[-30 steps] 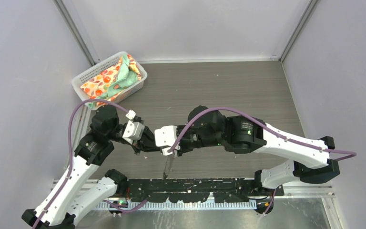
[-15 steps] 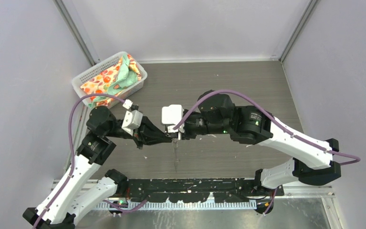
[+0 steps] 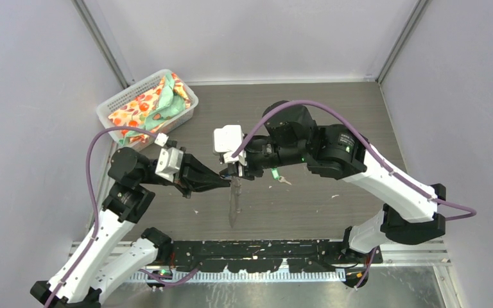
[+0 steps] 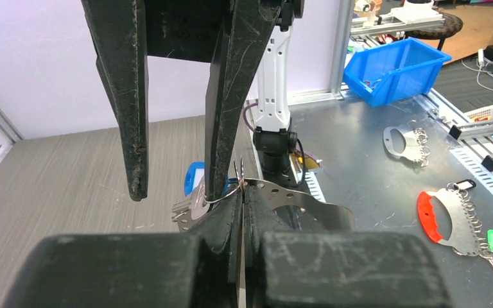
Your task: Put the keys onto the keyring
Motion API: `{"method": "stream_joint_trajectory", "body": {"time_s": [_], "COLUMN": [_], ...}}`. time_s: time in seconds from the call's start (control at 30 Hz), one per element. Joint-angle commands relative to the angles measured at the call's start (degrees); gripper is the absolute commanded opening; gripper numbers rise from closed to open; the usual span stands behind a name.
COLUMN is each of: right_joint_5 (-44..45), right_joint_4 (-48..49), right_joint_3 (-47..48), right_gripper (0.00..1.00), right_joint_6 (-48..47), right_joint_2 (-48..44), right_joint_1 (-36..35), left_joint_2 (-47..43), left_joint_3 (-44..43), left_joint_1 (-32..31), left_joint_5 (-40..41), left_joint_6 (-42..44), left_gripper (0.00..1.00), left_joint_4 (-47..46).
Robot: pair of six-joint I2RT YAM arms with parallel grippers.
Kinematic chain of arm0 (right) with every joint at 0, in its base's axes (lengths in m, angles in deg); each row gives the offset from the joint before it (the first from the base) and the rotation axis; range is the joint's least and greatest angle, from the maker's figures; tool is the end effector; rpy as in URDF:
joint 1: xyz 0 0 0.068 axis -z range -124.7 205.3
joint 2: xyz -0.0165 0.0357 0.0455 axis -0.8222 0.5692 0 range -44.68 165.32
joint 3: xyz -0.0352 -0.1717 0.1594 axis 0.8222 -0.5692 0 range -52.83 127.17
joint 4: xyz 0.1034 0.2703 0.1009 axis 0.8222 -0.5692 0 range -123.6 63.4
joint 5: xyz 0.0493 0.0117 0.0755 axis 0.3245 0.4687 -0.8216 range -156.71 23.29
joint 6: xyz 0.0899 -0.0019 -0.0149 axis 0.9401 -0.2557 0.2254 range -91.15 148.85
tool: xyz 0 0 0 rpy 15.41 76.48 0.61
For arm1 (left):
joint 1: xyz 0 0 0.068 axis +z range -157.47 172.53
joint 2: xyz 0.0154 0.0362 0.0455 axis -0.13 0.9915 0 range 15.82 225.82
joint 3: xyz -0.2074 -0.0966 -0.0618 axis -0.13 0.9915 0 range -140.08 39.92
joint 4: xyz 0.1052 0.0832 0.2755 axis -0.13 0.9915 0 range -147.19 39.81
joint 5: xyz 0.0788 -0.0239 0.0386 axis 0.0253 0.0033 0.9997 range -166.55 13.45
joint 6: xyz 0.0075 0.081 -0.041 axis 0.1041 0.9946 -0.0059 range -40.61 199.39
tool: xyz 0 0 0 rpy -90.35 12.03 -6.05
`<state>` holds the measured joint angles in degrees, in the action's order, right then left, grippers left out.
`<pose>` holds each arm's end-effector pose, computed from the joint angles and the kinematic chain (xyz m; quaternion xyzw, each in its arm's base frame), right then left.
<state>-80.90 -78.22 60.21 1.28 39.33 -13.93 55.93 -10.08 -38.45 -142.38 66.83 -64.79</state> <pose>0.1104 0.3478 0.4746 -0.6629 0.4968 0.2919 0.4782 0.1561 -0.1806 0.4011 0.5120 0.4200 -0.5495 0.5094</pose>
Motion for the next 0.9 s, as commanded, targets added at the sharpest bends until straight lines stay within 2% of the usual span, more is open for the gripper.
{"method": "stream_joint_trajectory", "body": {"time_s": [0.0, 0.27, 0.57, 0.7, 0.87], "right_joint_5": [-2.15, -0.41, 3.96, 4.22, 3.47], "right_joint_4": [-3.41, -12.31, -17.15, -21.13, -22.37], "right_joint_3": [4.47, 11.83, 18.65, 24.15, 25.53], "right_gripper": [0.39, 0.52, 0.6, 0.68, 0.65], "right_joint_6": [-0.98, -2.83, -4.59, -3.37, -2.93], "right_joint_2": [3.41, 6.58, 9.38, 11.38, 11.68], "right_joint_1": [0.17, 0.24, 0.59, 0.69, 0.7], "left_joint_2": [-1.45, -3.01, -4.04, -4.8, -5.38], "left_joint_3": [-0.37, 0.32, 1.16, 1.92, 3.21], "left_joint_1": [-0.39, -0.39, -0.37, -0.39, -0.39], "left_joint_5": [0.79, 6.7, 8.39, 9.55, 9.77], "left_joint_6": [-1.59, -1.57, -3.33, -3.68, -3.94], "left_gripper": [0.0, 0.0, 0.0, 0.0, 0.0], "left_joint_4": [-8.34, -11.47, -14.66, -15.87, -18.67]}}
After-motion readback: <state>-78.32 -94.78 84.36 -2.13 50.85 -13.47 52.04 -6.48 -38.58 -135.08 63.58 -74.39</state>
